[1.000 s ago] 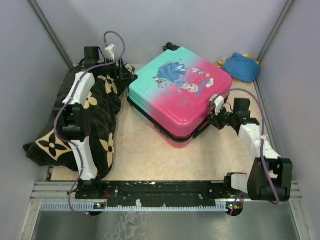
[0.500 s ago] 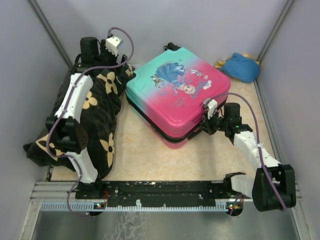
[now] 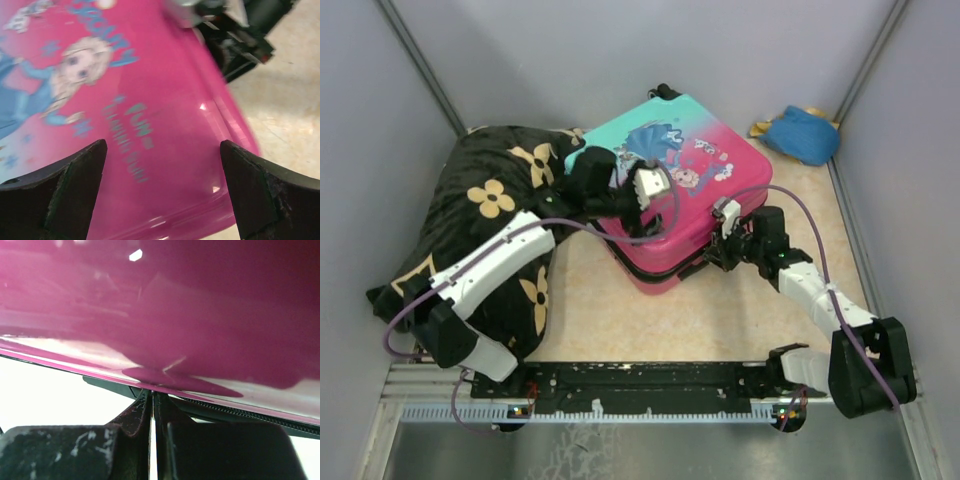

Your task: Pack the luggage

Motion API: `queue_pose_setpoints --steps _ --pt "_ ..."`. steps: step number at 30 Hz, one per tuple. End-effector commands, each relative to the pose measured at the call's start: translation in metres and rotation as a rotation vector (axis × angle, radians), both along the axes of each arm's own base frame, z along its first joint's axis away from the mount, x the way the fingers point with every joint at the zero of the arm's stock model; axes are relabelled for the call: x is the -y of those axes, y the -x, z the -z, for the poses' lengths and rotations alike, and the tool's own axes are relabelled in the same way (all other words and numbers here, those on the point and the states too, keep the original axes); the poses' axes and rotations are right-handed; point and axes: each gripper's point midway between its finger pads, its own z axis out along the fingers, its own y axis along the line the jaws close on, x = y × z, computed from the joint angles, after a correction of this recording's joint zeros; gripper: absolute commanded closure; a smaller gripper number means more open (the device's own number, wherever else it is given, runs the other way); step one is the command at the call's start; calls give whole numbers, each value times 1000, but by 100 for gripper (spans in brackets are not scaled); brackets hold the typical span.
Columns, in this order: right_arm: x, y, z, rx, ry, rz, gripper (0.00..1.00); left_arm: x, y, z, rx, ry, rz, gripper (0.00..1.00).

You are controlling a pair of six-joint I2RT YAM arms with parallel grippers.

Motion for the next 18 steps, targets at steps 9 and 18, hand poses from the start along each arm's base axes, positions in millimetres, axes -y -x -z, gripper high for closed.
queue_pose_setpoints --steps 9,18 --pt "-5 -24 -33 171 -33 58 100 59 57 36 111 -90 99 0" --pt "32 -32 -36 189 2 123 100 24 22 83 206 -318 -91 21"
